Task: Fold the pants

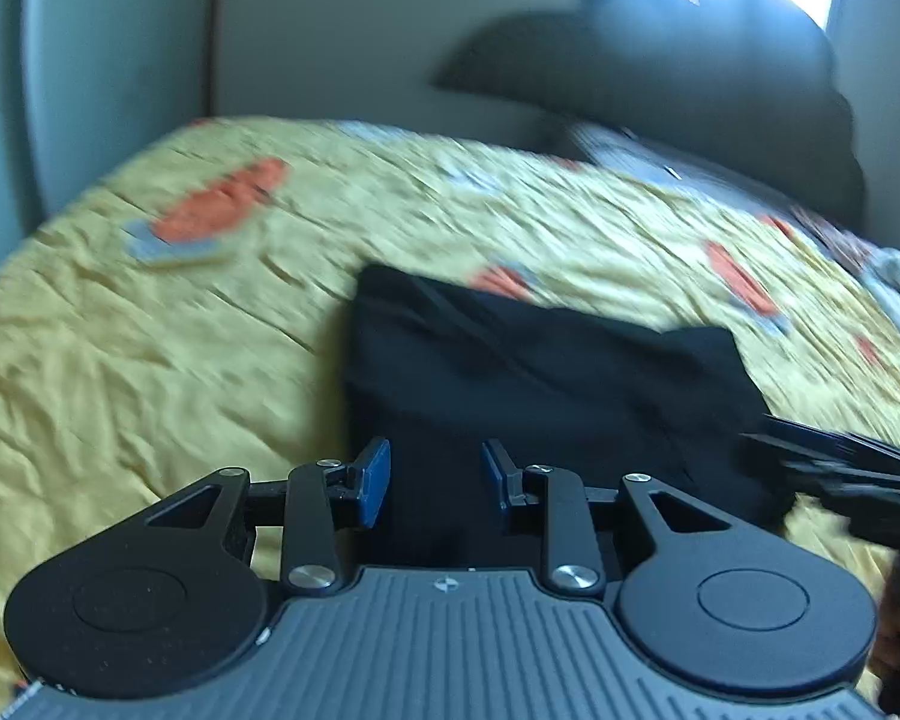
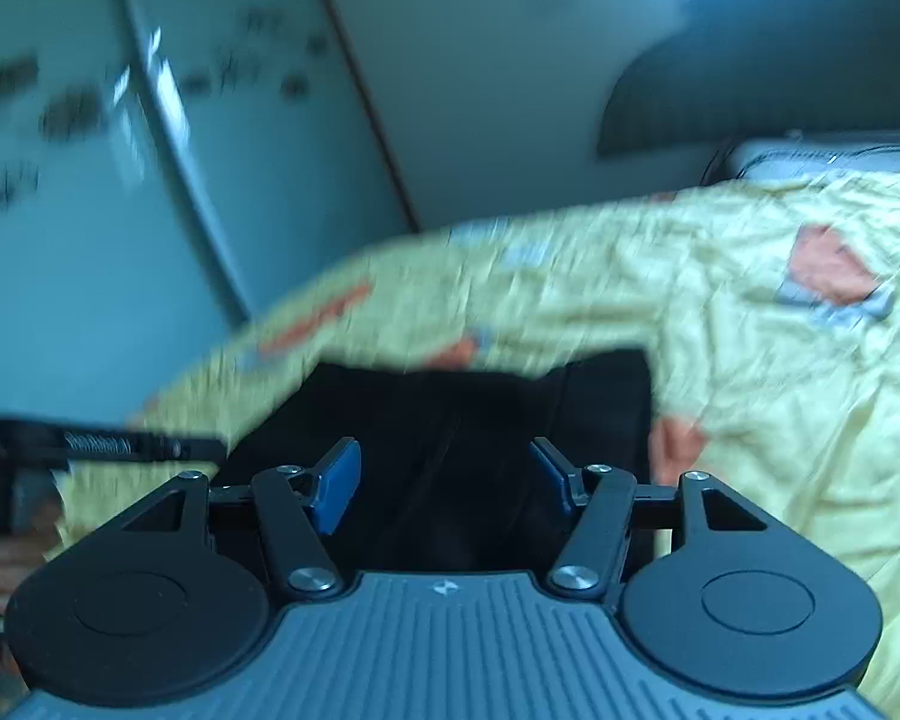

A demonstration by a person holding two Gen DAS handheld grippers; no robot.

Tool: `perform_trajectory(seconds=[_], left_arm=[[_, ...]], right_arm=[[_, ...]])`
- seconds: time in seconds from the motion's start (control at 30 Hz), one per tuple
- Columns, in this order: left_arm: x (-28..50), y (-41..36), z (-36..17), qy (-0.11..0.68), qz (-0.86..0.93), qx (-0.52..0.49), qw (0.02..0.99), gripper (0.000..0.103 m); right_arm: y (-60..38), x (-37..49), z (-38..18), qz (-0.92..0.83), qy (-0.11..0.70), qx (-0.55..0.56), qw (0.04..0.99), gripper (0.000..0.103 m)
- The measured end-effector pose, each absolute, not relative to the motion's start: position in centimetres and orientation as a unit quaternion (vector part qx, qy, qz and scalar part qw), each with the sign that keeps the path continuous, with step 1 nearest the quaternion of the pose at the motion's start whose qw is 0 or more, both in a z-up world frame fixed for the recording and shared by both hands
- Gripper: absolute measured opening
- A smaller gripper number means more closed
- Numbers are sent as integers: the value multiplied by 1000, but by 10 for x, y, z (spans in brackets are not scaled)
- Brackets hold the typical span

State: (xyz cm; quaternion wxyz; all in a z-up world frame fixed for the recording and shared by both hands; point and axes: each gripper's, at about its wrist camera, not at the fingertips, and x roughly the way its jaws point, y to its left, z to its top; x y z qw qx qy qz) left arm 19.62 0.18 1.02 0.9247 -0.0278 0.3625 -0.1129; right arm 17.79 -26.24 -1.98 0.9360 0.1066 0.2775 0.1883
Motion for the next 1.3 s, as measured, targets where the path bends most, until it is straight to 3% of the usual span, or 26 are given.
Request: perform_trajectory(seconds=[0.13,0.33,0.47,0.6,0.87,1.0,1.07,1.23,1.3], left_arm=[[194,-11,-8,369,-91,14,925,38],[187,-2,0,371,-85,-10,925,38],[180,-7,3,378,-77,-8,923,46],[167,-11,4,374,-68,3,925,65],[146,-18,7,390,-67,5,918,75],[135,-21,4,405,-58,23,912,82],[131,-20,2,413,-57,25,909,83],[122,-14,-4,419,-42,15,907,86],[121,-14,-7,419,-37,17,907,86]], right_arm=[[-253,174,-26,143,282,68,946,60],[-246,161,-22,167,268,61,947,62],[-244,165,-27,141,291,64,944,63],[-248,151,-12,150,275,82,946,78],[-238,112,13,146,305,80,938,97],[-224,89,25,155,321,67,932,98],[-231,80,33,188,329,131,916,98],[-280,82,27,335,296,446,775,103],[-286,86,21,312,287,456,783,103]])
